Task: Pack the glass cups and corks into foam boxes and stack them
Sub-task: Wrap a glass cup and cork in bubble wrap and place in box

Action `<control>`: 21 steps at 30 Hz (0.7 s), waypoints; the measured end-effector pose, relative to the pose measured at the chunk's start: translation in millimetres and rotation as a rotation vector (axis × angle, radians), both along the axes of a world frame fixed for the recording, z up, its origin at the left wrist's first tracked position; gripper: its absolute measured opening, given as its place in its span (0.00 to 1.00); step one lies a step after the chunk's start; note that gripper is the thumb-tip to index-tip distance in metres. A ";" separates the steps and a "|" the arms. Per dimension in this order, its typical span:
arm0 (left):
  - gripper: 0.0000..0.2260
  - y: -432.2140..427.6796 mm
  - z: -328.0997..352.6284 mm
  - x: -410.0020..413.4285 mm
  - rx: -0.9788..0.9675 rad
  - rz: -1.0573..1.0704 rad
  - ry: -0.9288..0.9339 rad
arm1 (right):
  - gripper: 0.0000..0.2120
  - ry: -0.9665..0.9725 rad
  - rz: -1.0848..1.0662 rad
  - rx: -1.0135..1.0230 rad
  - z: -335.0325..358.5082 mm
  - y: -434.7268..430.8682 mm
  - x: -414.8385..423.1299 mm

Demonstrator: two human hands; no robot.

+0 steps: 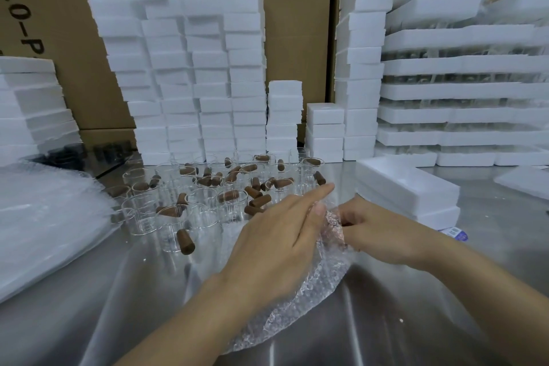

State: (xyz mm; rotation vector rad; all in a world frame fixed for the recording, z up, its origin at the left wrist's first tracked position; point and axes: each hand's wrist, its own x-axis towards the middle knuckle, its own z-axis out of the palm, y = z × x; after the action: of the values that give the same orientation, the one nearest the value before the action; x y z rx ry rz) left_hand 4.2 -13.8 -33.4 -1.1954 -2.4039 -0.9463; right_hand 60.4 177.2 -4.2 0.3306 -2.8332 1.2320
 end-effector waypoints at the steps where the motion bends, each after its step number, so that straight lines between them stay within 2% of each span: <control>1: 0.21 0.0 0.0 -0.7 -0.008 0.001 0.001 | 0.11 -0.011 0.007 0.006 2.0 0.0 1.2; 4: 0.22 0.2 -0.7 0.3 -0.030 -0.006 0.011 | 0.12 -0.062 -0.006 0.074 7.3 2.1 4.7; 7: 0.23 -1.3 -1.6 1.0 -0.070 -0.006 0.042 | 0.15 -0.242 0.011 0.163 13.5 1.3 11.5; 10: 0.22 -1.7 0.1 -0.3 -0.112 0.022 0.087 | 0.15 -0.355 0.038 0.129 17.4 -0.4 17.8; 16: 0.19 0.8 6.5 2.2 -0.016 0.011 0.177 | 0.14 -0.256 0.043 -0.058 14.9 4.3 12.7; 19: 0.18 2.4 12.4 8.1 0.062 -0.027 0.305 | 0.08 -0.192 0.007 -0.183 7.1 1.6 9.4; 21: 0.17 4.1 15.2 13.3 0.043 -0.110 0.444 | 0.07 -0.138 0.007 -0.276 3.9 -2.6 9.6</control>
State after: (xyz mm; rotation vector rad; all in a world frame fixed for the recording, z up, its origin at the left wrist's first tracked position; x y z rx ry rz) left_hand 17.5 -9.6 -18.2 -1.3657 -1.9775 -0.6700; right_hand 70.0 174.6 -0.4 0.2521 -2.7178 1.6823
